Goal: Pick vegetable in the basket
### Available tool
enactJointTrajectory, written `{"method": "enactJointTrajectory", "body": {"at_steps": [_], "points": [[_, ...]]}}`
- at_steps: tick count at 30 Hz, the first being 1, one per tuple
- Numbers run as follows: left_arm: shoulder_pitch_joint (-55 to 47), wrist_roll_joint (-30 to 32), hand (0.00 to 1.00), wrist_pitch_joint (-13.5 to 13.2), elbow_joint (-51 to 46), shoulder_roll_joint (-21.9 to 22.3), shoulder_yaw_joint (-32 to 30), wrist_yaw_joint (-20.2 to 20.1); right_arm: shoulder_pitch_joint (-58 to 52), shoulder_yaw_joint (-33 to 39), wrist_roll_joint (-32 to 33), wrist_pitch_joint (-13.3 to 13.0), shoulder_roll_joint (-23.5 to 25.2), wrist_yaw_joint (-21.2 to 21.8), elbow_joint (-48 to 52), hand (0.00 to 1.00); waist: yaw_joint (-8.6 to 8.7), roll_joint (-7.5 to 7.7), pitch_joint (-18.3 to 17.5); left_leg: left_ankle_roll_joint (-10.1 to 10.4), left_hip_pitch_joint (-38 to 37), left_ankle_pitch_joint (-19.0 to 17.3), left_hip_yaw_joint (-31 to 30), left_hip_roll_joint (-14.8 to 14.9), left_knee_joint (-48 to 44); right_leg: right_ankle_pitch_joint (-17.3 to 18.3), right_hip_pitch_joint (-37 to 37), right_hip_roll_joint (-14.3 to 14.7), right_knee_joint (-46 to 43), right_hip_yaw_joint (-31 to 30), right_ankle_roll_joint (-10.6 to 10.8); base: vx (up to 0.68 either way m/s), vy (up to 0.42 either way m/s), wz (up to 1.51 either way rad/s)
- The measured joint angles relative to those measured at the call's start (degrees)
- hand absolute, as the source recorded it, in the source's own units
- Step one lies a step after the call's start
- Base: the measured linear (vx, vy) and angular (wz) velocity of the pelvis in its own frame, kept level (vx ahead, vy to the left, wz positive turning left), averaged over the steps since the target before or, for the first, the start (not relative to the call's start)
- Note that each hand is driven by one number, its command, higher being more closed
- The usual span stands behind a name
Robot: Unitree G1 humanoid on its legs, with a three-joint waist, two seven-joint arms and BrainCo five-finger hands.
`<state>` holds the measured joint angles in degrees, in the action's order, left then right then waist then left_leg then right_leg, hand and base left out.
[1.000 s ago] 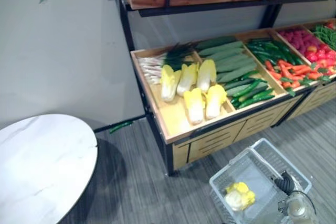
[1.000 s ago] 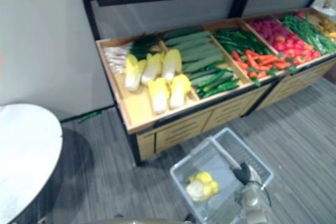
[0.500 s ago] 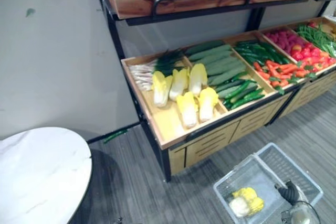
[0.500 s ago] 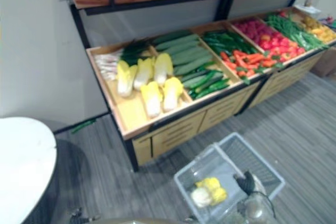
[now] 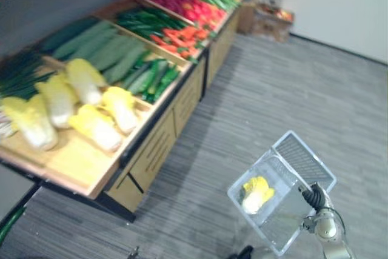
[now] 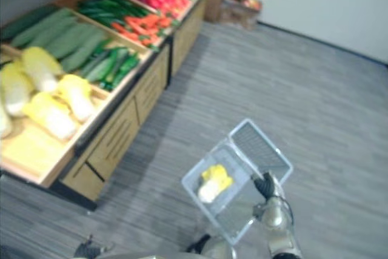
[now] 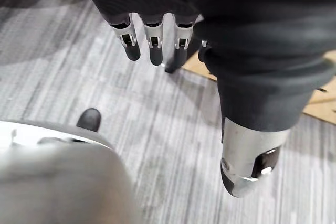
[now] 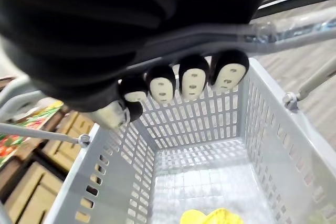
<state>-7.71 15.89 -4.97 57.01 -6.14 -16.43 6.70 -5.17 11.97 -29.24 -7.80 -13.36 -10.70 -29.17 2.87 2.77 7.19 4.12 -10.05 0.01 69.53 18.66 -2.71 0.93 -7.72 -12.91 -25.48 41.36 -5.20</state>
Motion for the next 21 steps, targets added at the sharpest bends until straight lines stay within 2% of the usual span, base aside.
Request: {"method": "enactJointTrajectory", "body": {"at_steps": [1, 2, 3, 4, 5, 6, 7, 8, 9, 10, 11, 12, 13, 14, 16, 17, 18, 20, 21], "points": [[0.69, -0.01, 0.0, -0.16, -0.08, 1.02, -0.24, 0.03, -0.26, 1.27, -0.01, 0.18, -0.19, -0.07, 0.07, 1.0, -0.53, -1.24, -0.45, 0.71, -0.23, 1.31, 1.26, -0.45, 1.42, 3.38, -0.05, 1.73, 3.2, -3.95, 2.9, -0.17, -0.255, -0.85], [1.31, -0.02, 0.0, -0.49, -0.12, 0.78, -0.95, 0.15, -1.35, 1.35, 0.06, 0.19, -0.13, -0.24, 0.13, 1.0, 0.32, 0.32, -0.3, 0.74, -0.21, 0.54, 2.16, -1.02, -0.94, 7.81, -0.15, -1.19, 0.81, -5.07, 4.24, -0.09, -0.21, -0.5], [1.47, -0.04, 0.0, -0.58, -0.2, 0.72, -1.15, 0.33, -2.33, 1.38, 0.1, 0.25, -0.1, -0.27, 0.11, 1.0, 0.36, 1.18, -0.55, 0.63, -0.16, -0.1, 2.41, -1.11, -2.8, 9.41, 0.05, -2.25, 1.17, -5.75, 5.88, -0.04, -0.31, -0.36], [1.68, -0.04, 0.0, -0.55, -0.4, 0.78, -2.02, 0.8, -3.26, 1.13, -0.01, 0.29, -0.46, -0.28, 0.11, 1.0, 0.11, 1.65, -0.97, 1.32, -0.15, -1.96, 4.01, 1.23, -8.19, 11.31, 0.07, -0.33, 4.5, -7.57, 6.61, -0.05, -0.378, -0.71], [1.51, -0.05, 0.0, -0.5, -0.33, 1.69, -2.54, 1.05, -3.18, 0.79, -0.09, 0.34, -1.11, -0.28, 0.12, 1.0, -0.56, -0.48, -0.83, 1.52, -0.1, -2.74, 5.36, 4.73, -11.7, 10.16, 0.84, 2.77, 7.33, -8.37, 5.91, -0.06, -0.35, -0.92], [0.74, -0.04, 0.0, -0.51, 0.03, 2.72, -2.6, 1.19, -3.74, 0.53, -0.11, 0.35, -1.33, -0.29, 0.14, 1.0, -0.33, -2.21, -0.84, 1.55, -0.05, -2.81, 6.45, 8.38, -15.58, 8.46, 2.13, 6.15, 11.14, -8.95, 4.53, -0.05, -0.246, -0.73], [0.49, -0.04, 0.0, -0.5, 0.18, 3.62, -2.33, 1.42, -4.6, 0.57, -0.09, 0.36, -1.3, -0.29, 0.22, 1.0, 0.38, -3.19, -0.84, 1.5, -0.27, -2.74, 6.66, 12.26, -19.92, 7.67, 3.5, 8.83, 13.8, -9.1, 3.63, -0.03, -0.144, -0.41], [0.55, -0.04, 0.0, -0.48, 0.26, 3.96, -1.85, 1.5, -5.22, 0.79, -0.08, 0.35, -1.42, -0.3, 0.51, 1.0, 0.57, -4.03, -1.05, 1.55, -0.33, -2.44, 6.52, 14.04, -21.92, 7.38, 4.39, 9.91, 14.98, -9.11, 3.2, -0.03, -0.134, -0.24], [0.8, -0.04, 0.0, -0.54, 0.25, 4.5, -1.01, 1.56, -6.58, 0.9, -0.09, 0.35, -1.61, -0.29, 1.73, 1.0, 1.41, -3.98, -0.98, 1.84, -0.69, -0.96, 6.28, 16.41, -24.69, 6.82, 5.69, 11.4, 16.87, -9.43, 2.76, -0.01, -0.124, -0.19], [0.81, -0.04, 0.0, -0.65, 0.22, 4.66, -0.46, 1.59, -6.97, 0.83, -0.12, 0.34, -1.56, -0.29, 2.66, 1.0, 1.61, -4.11, -0.98, 2.04, -1.57, 0.9, 6.2, 17.18, -25.96, 6.41, 6.53, 11.99, 17.93, -10.38, 2.48, 0.0, -0.117, -0.49], [0.72, -0.21, 0.0, -0.82, -0.36, 4.69, 0.54, 1.62, -7.34, 0.76, -0.14, 0.14, -1.72, -0.34, 3.79, 1.0, 1.39, -3.61, -0.67, 1.75, -2.04, 3.43, 3.44, 17.25, -27.49, 6.01, 7.07, 12.16, 18.79, -12.72, 1.89, -0.02, -0.085, -0.65], [0.63, -0.32, 0.0, -1.01, -0.63, 4.66, 0.89, 1.64, -7.22, 0.6, -0.14, -0.06, -1.97, -0.35, 3.99, 1.0, 1.2, -2.99, -0.3, 1.94, -1.55, 3.55, 0.75, 17.1, -28.41, 5.86, 7.18, 11.99, 19.14, -14.35, 1.83, -0.03, -0.021, -0.92], [0.58, -1.46, 0.0, -1.48, -0.96, 4.66, 1.47, 1.58, -6.53, 0.39, -0.13, -0.14, -2.39, -0.44, 4.02, 1.0, 1.09, -2.7, 0.02, 3.95, 1.3, 0.85, -9.11, 14.37, -29.95, 5.12, 7.27, 11.35, 19.89, -17.04, 1.72, -0.04, 0.008, -0.93], [0.35, -2.25, 0.0, -2.09, -1.17, 4.66, 1.72, 1.6, -6.13, 0.15, -0.14, -0.19, -2.6, -0.46, 4.02, 1.0, 1.11, -2.73, 0.08, 4.59, 3.54, -1.77, -16.8, 11.18, -30.0, 4.3, 7.42, 10.82, 20.81, -19.05, 2.11, -0.04, 0.042, -1.04], [-0.8, -2.34, 0.0, -2.59, -2.86, 4.48, 3.01, 1.66, -6.41, -0.08, -0.12, -0.24, -2.7, -0.43, 3.8, 1.0, 0.98, -3.73, 0.58, 4.4, 6.27, -6.14, -29.65, 3.61, -25.69, 3.5, 8.74, 10.4, 23.25, -22.04, 3.43, -0.05, 0.066, -0.94], [-1.38, -2.34, 0.0, -3.24, -3.41, 4.48, 3.23, 1.56, -6.94, -0.04, -0.09, -0.21, -2.56, -0.4, 3.73, 1.0, 1.1, -4.18, 0.8, 4.79, 6.98, -6.72, -34.83, 0.22, -20.44, 3.31, 9.15, 10.32, 23.63, -22.74, 3.75, -0.04, 0.115, -0.62], [-1.58, -2.35, 0.0, -3.48, -3.55, 4.44, 3.2, 1.55, -7.37, -0.02, -0.09, -0.19, -2.56, -0.39, 3.73, 1.0, 1.09, -4.29, 0.87, 5.06, 7.24, -6.6, -37.73, -1.56, -16.02, 3.29, 9.28, 10.24, 23.64, -22.84, 3.85, -0.03, 0.113, -0.31], [-1.8, -2.64, 0.0, -3.65, -3.83, 4.32, 3.18, 1.47, -7.62, 0.08, -0.1, -0.12, -2.65, -0.39, 3.73, 1.0, 1.08, -4.42, 0.9, 4.53, 8.07, -5.39, -40.79, -3.28, -9.05, 3.36, 8.99, 10.25, 23.68, -22.89, 3.76, -0.01, 0.133, -0.12], [-2.01, -3.68, 0.0, -3.69, -4.13, 4.39, 3.21, 1.25, -7.61, 0.36, -0.1, -0.08, -3.14, -0.39, 3.78, 1.0, 0.89, -4.81, 1.1, 4.62, 8.78, -2.43, -41.62, -3.71, -5.39, 3.09, 8.58, 10.37, 23.68, -22.86, 4.19, 0.03, 0.222, -0.11]]}}
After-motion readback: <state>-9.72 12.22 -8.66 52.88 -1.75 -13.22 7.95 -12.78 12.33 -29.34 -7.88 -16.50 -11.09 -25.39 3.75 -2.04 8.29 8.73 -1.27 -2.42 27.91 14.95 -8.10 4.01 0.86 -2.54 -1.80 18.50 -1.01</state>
